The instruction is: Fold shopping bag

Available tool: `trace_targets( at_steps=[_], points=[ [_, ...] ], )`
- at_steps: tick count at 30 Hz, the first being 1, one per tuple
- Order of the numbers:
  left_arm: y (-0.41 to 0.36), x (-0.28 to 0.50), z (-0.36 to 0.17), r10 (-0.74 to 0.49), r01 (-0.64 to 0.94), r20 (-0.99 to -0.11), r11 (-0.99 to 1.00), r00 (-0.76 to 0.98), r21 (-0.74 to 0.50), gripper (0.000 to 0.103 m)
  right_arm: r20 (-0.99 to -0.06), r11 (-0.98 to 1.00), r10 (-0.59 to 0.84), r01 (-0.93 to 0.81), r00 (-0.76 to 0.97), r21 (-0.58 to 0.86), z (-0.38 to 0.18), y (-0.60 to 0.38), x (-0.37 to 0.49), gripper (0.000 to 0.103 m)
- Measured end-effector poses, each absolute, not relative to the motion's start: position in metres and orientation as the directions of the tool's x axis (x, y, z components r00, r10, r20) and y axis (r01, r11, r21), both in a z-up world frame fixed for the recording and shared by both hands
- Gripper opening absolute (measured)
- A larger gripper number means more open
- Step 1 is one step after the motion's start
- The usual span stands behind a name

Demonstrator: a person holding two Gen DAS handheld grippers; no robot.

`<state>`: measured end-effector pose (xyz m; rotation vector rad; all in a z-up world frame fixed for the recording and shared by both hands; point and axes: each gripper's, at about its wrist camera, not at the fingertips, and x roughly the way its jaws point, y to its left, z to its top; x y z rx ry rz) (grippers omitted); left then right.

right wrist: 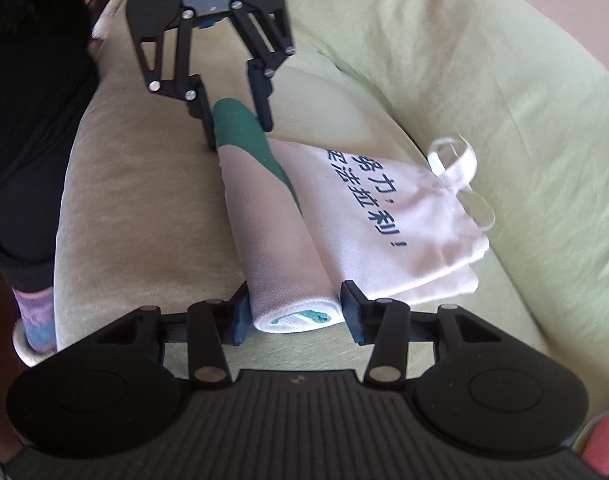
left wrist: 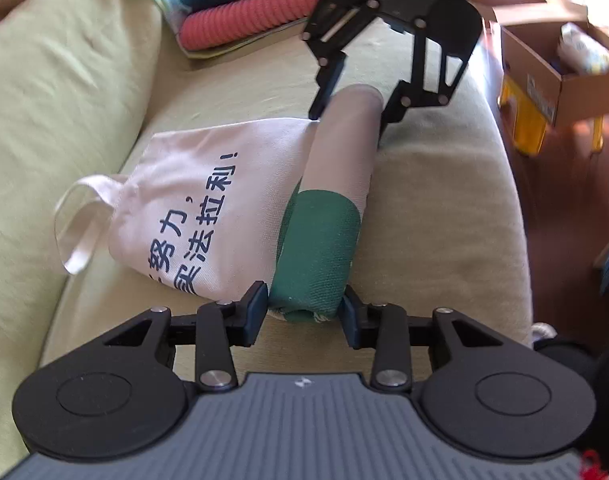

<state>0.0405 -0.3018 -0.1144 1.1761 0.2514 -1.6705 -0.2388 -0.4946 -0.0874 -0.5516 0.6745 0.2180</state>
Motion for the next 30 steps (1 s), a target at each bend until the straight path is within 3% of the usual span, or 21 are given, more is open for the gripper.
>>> trace_targets(
  at_steps=[8, 13, 16, 23, 30],
  points=[
    [-0.285, 0.04, -0.09, -0.518, 0.883, -0.847, -0.446, -0.119, 0.149, 0.04, -0.742, 0.939, 0.243, -0.343, 0.625, 0.019, -0.063, -0.503, -0.246, 0.041],
    [-0.3, 0.046, -0.102, -0.474, 0.919, -0.877, -0.376, -0.079, 0.12, 0.038, -0.701, 0.9, 0.422, -0.171, 0.574, 0.401, -0.068, -0.547, -0.231, 0.04],
    [-0.31, 0.049, -0.104, -0.457, 0.93, -0.887, -0.35, -0.067, 0.109, 0.041, -0.665, 0.825, 0.5, -0.072, 0.555, 0.56, -0.076, -0.573, -0.221, 0.04],
    [-0.312, 0.058, -0.097, -0.475, 0.965, -0.879, -0.246, -0.035, 0.094, 0.045, -0.607, 0.68, 0.568, 0.098, 0.556, 0.726, -0.089, -0.602, -0.219, 0.038],
    [-0.296, 0.039, -0.081, -0.536, 0.927, -0.833, -0.225, 0.139, 0.3, 0.038, -0.551, 0.501, 0.589, 0.268, 0.591, 0.823, -0.118, -0.616, -0.23, 0.034]
  ],
)
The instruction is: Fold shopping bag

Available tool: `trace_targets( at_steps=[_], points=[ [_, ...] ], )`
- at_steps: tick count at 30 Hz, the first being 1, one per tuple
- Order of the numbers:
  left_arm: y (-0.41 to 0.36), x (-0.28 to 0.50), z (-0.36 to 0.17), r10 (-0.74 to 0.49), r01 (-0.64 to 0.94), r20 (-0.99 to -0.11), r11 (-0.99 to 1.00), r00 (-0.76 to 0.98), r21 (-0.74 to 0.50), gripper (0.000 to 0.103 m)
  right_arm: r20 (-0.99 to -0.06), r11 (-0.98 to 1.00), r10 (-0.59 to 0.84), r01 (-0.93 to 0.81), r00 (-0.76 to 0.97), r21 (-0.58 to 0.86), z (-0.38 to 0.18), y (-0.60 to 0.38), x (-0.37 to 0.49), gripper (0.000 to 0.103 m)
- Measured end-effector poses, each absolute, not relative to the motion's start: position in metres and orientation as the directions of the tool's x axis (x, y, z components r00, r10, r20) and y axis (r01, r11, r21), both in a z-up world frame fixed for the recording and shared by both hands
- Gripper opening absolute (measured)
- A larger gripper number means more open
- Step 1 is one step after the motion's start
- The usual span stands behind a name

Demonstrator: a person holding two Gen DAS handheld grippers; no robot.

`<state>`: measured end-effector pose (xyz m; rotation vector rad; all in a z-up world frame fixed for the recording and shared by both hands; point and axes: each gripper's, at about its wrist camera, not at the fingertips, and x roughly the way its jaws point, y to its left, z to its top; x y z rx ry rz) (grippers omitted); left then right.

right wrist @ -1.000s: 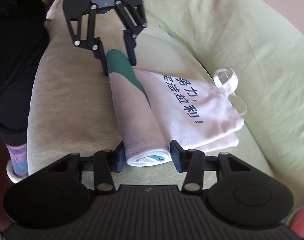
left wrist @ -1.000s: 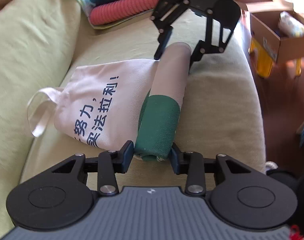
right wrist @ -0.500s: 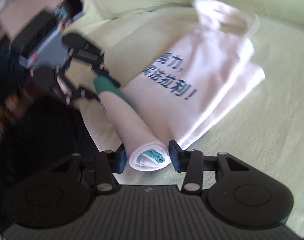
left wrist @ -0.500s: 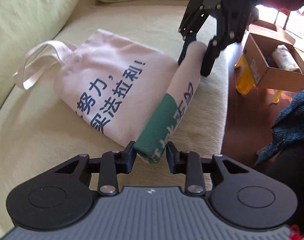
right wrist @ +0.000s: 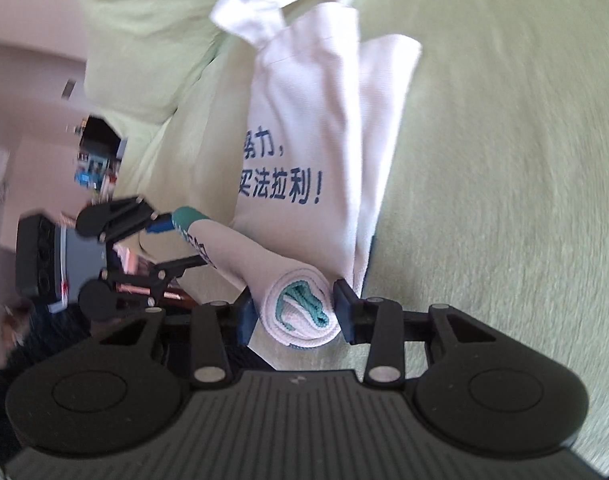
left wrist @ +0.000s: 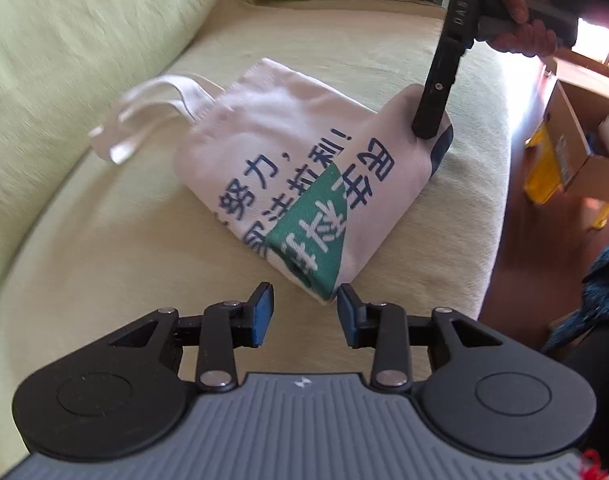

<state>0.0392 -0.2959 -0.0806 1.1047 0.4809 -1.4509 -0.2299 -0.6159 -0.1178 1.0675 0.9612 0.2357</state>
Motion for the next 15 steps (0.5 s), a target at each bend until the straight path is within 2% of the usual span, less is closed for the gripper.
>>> trace_targets(
  at_steps=[6, 10, 15],
  points=[
    [-0.284, 0.021, -0.056, -0.646, 0.886, -0.752, -0.265, 0.13, 0.381, 0.039, -0.523, 0.375, 0.594, 0.365, 0.612, 0.852, -0.135, -0.622, -0.232, 0.033],
    [-0.3, 0.007, -0.074, -0.645, 0.853, -0.748, -0.296, 0.154, 0.43, 0.04, -0.522, 0.32, 0.591, 0.416, 0.615, 0.851, -0.143, -0.625, -0.232, 0.033],
    [-0.316, 0.008, -0.091, -0.642, 0.88, -0.752, -0.259, 0.151, 0.398, 0.04, -0.535, 0.275, 0.574, 0.47, 0.62, 0.839, -0.144, -0.625, -0.229, 0.032]
  ],
)
